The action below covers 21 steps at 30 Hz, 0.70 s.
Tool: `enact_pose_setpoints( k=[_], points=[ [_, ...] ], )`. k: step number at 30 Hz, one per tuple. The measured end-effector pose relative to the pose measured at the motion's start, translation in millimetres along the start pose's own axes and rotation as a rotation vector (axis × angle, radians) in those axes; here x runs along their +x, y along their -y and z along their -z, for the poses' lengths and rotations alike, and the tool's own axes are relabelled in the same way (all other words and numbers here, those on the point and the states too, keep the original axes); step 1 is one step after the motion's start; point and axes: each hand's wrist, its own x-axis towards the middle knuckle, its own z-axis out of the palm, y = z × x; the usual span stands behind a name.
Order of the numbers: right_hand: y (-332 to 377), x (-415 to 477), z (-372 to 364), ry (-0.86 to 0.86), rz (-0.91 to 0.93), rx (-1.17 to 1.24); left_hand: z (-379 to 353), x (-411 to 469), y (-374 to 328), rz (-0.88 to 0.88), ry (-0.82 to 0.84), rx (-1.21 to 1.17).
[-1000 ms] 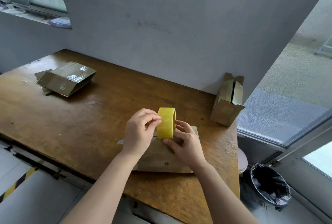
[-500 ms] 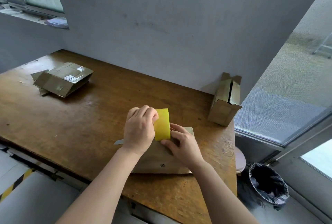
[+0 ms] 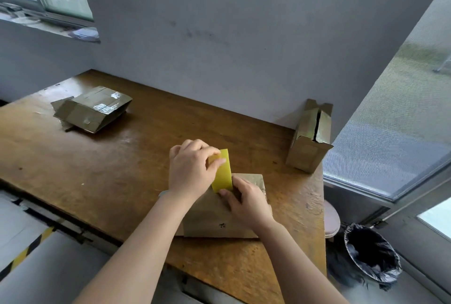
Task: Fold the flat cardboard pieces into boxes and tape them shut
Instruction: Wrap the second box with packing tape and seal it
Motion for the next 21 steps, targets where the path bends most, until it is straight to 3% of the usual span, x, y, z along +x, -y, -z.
enact_pose_setpoints(
  k=[6, 9, 16, 21],
  points=[
    [0.7, 0.6, 0.3, 0.021, -0.001, -0.002, -1.2, 6.7, -9.6, -0.105, 0.011, -0.071],
    [-0.4, -1.4, 1.8, 0.021, -0.011, 0.034, -5.3, 0.8, -12.5, -0.133, -0.067, -0.031],
    [-0.9, 1.7, 11.4, 0.057, -0.045, 0.093, -10.7, -9.3, -15.8, -0.033, -0.227, -0.095],
    [1.7, 0.8, 12.5, 0.031, -0.075, 0.189, -9.2, -19.8, -22.9, -0.167, -0.210, -0.119]
  ],
)
